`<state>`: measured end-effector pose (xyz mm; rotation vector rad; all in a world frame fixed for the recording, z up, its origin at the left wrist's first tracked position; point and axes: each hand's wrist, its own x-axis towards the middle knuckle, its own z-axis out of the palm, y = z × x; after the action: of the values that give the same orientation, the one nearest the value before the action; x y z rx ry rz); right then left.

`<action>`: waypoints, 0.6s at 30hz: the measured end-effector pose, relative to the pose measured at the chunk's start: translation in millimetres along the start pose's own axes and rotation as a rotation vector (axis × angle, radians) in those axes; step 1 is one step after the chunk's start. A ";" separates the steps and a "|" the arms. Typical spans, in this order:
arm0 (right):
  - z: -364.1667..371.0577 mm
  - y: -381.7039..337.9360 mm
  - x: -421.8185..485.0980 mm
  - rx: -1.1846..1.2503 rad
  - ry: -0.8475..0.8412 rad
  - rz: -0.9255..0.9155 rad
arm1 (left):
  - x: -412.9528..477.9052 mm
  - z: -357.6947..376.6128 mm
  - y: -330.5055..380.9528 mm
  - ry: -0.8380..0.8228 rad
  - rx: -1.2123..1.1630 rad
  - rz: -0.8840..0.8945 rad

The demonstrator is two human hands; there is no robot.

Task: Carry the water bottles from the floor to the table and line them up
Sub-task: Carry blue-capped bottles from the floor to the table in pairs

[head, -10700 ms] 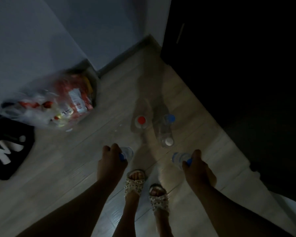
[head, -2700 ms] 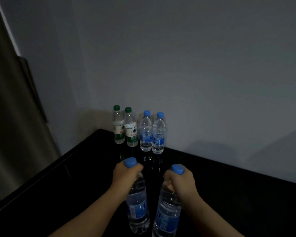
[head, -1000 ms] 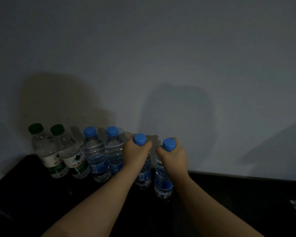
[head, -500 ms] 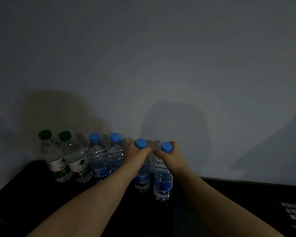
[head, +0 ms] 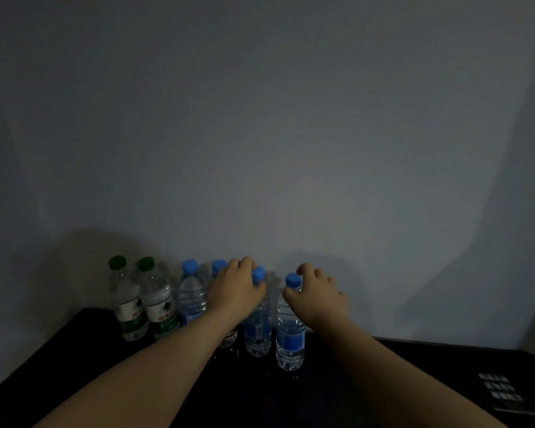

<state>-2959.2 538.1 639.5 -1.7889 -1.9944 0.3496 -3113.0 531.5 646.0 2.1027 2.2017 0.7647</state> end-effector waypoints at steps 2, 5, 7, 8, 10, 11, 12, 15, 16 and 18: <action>-7.1 -1.7 -19.8 -0.093 -0.009 -0.049 | -16.4 -9.5 3.4 -0.022 0.110 0.058; -15.5 -2.1 -50.1 -0.167 -0.026 -0.114 | -42.5 -18.4 8.9 -0.040 0.196 0.114; -22.2 1.3 -69.6 -0.193 -0.036 -0.144 | -60.1 -21.9 15.0 -0.048 0.224 0.137; -25.6 4.7 -78.9 -0.194 -0.038 -0.151 | -69.1 -23.0 18.8 -0.054 0.235 0.142; -30.2 13.1 -96.7 -0.196 -0.046 -0.151 | -86.9 -23.3 26.1 -0.066 0.241 0.140; -31.3 18.7 -105.7 -0.199 -0.055 -0.146 | -96.6 -22.1 30.2 -0.074 0.236 0.133; -31.8 24.1 -113.9 -0.199 -0.064 -0.140 | -106.2 -20.4 34.1 -0.080 0.230 0.125; -33.9 39.0 -137.5 -0.193 -0.095 -0.135 | -135.8 -14.3 45.9 -0.110 0.222 0.102; -34.0 44.0 -145.1 -0.190 -0.106 -0.138 | -146.0 -11.7 49.6 -0.121 0.219 0.094; -31.6 53.1 -159.7 -0.194 -0.141 -0.138 | -166.4 -5.9 55.1 -0.151 0.221 0.071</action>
<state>-2886.4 384.6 618.3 -1.7698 -2.3060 0.2524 -3046.2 372.1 616.1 2.2613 2.2327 0.3634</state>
